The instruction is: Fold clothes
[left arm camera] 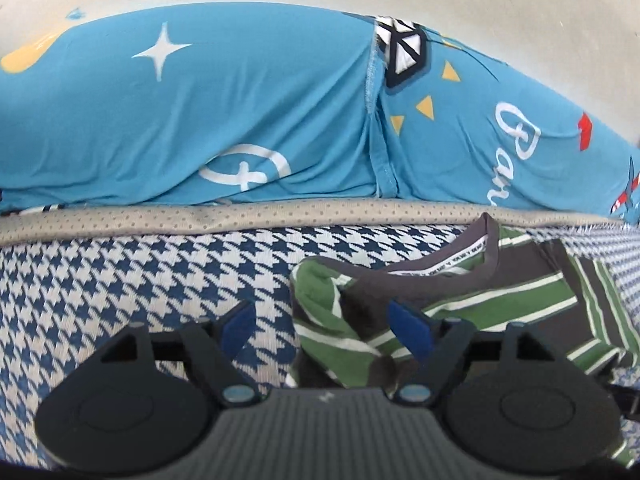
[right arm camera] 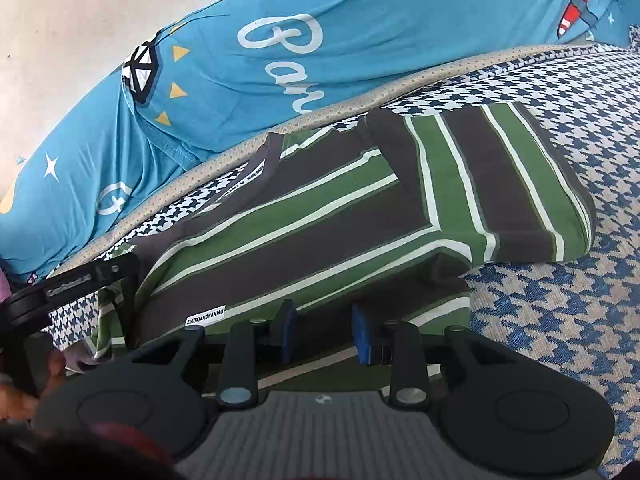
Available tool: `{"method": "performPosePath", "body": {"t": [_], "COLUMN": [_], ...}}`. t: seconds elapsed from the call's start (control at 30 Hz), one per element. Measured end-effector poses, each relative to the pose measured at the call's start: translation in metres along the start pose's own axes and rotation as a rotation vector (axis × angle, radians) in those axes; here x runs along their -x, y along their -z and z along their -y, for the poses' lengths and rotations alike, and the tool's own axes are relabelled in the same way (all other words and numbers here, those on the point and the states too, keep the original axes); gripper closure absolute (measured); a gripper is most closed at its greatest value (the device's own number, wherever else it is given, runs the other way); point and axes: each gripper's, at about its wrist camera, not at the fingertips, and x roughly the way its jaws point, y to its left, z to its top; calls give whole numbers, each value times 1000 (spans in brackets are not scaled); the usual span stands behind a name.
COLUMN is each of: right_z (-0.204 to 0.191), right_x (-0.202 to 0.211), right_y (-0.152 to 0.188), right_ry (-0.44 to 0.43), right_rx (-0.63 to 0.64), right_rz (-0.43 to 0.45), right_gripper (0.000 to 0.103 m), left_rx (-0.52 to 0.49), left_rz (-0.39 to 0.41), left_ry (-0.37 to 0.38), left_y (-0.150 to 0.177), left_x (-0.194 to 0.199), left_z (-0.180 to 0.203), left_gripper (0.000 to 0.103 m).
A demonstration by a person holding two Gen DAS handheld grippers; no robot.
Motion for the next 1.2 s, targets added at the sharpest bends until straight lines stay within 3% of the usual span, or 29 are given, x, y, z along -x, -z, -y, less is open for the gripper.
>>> {"method": "performPosePath", "body": {"t": [0.1,0.23,0.3,0.37,0.43,0.63,0.7,0.8,0.87,0.93,0.97,1.0,1.07,1.2], "right_z": [-1,-2,-2,-3,-3,-5,-6,-5,-2,1,3,4,7,14], "right_x": [-1,-1,-2,-2,-3,-7,-9,-8,-7,-6,-6,-4,-2,2], "right_y": [0,0,0,1,1,1,1,-1,-2,-4,-6,-7,-11,-20], "right_ry": [1,0,-2,-1,-1,-12,-23,-29,-35,-39,-40,-42,-51,-80], "right_rx": [3,10,12,13,13,18,18,17,7,-6,-11,-16,-22,-31], "right_rz": [-3,-8,-9,-12,-14,-30,-39,-37,-34,-33,-29,-24,-9,21], "right_gripper": [73,73,73,73,73,73,73,73,73,73,73,73,73,73], "left_rx": [-22,-41,-73,-108,-143,-231,-268,-256,-157,-49,-2,33,86,149], "left_rz": [-17,-58,-53,-44,-12,199,212,165,97,52,40,33,31,68], "left_ry": [0,-5,-10,-17,-50,-233,-288,-332,-349,-341,-318,-312,-323,-342], "left_y": [-1,1,1,1,0,-12,-17,-26,-33,-36,-36,-37,-38,-43], "left_x": [-7,-20,-21,-20,-16,16,9,-10,-27,-35,-35,-34,-30,-9], "left_z": [6,10,13,18,22,37,41,35,19,1,-7,-12,-19,-27], "left_gripper": [41,66,73,88,94,95,95,89,70,59,59,56,37,25]}}
